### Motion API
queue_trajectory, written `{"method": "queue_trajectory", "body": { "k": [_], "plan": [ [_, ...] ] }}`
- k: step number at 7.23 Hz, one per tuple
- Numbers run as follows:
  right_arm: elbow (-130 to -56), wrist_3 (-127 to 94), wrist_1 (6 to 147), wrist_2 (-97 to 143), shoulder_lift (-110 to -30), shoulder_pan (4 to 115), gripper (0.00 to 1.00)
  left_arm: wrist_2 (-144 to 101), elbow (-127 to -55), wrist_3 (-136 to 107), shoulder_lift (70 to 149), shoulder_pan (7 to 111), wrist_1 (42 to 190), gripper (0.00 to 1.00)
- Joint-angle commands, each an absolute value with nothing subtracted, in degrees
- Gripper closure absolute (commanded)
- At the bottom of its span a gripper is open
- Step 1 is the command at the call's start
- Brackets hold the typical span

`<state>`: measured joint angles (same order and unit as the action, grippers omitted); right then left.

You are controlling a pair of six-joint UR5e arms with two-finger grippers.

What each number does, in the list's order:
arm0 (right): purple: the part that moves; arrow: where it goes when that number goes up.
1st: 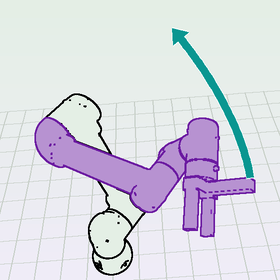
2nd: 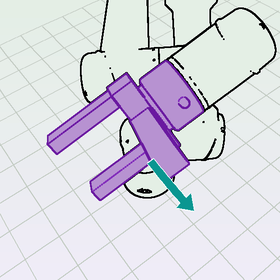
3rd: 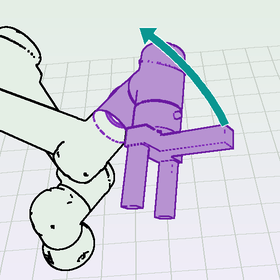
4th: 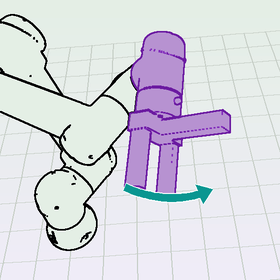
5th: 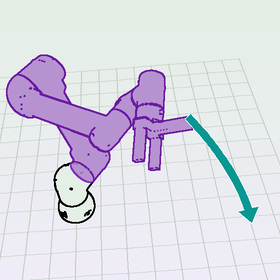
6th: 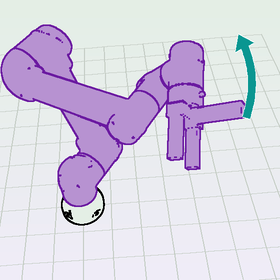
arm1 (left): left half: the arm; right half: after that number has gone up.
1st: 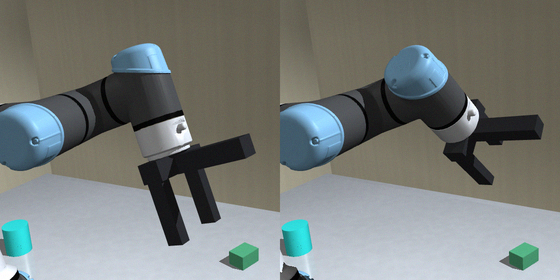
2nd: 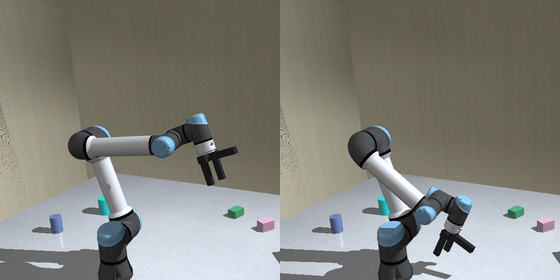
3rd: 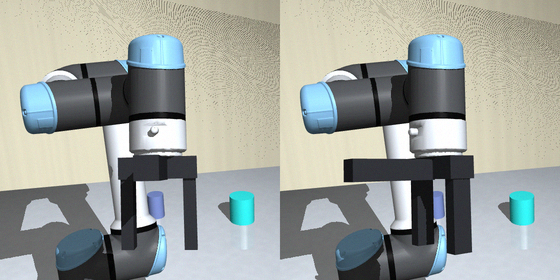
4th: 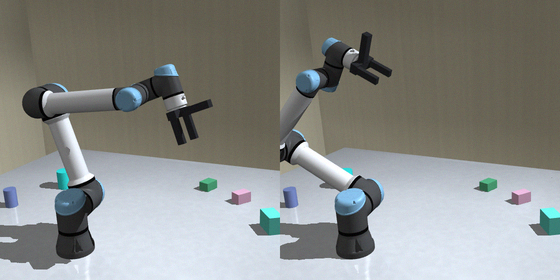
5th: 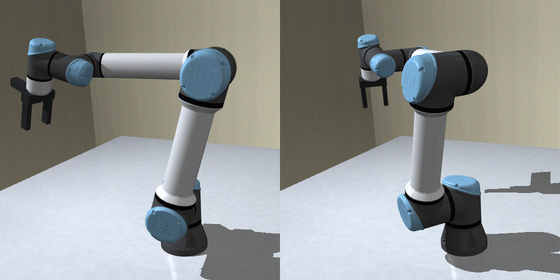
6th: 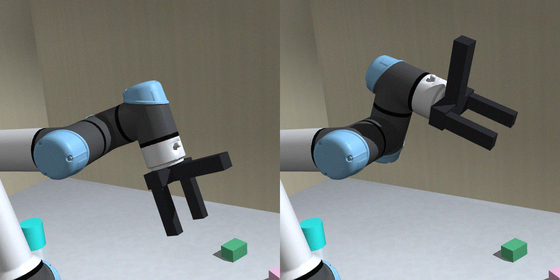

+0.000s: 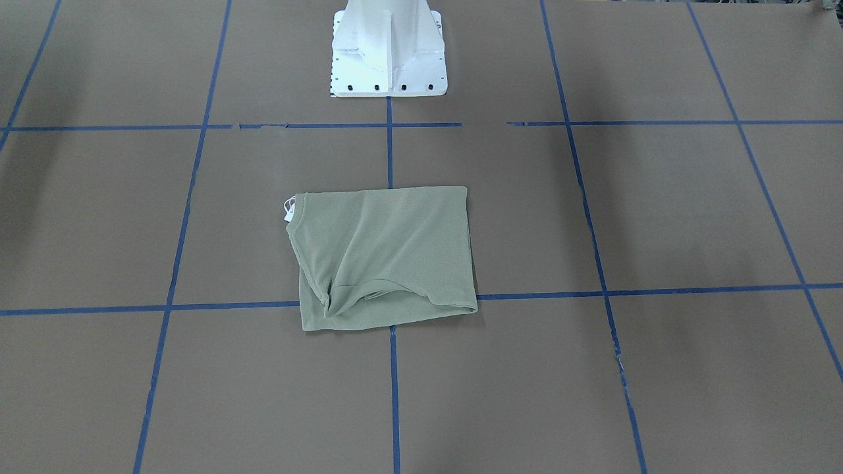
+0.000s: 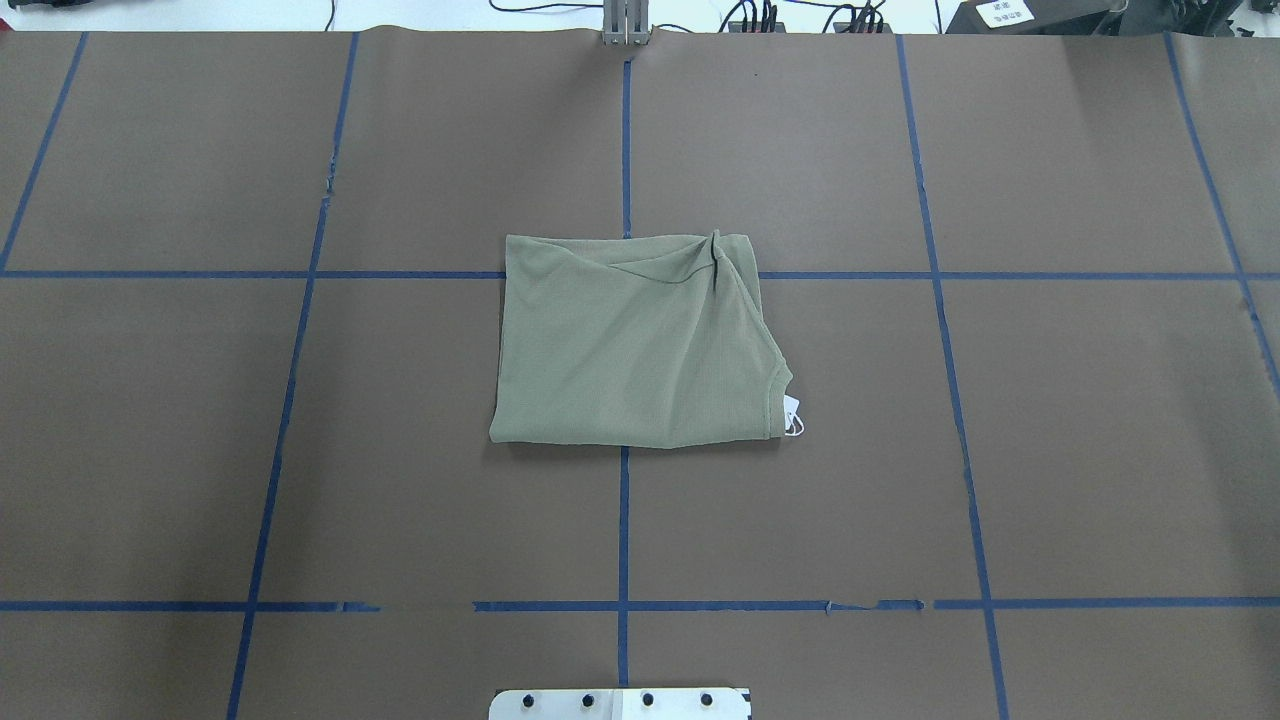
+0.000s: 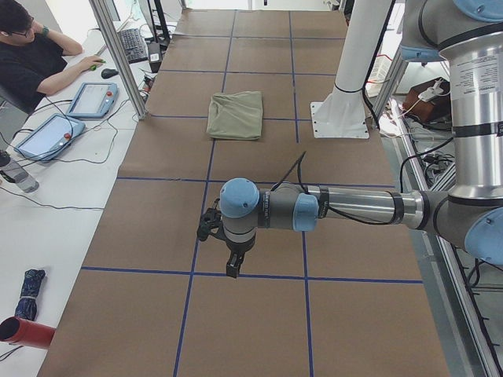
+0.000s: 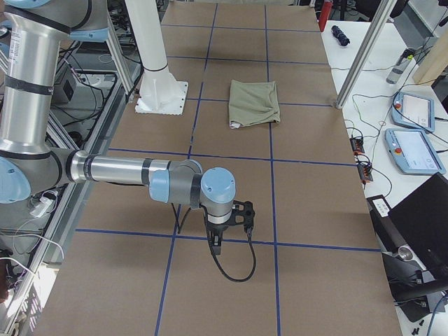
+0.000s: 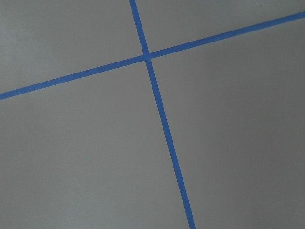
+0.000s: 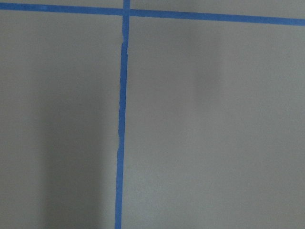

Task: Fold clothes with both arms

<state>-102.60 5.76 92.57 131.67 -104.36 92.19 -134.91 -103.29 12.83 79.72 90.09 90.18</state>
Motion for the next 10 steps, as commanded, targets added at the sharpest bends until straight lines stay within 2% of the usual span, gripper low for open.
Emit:
{"method": "queue_trajectory", "body": {
  "k": [1,10],
  "plan": [
    [-100.82,5.89,92.46,132.19,-104.59,92.2,0.0,-134.91,-103.18,12.83,79.72,90.09,90.18,0.0],
    [-103.1,6.42,92.81,129.64,-104.59,92.37,0.0,-134.83,-103.54,12.83,79.72,90.09,90.18,0.0]
  ]
}}
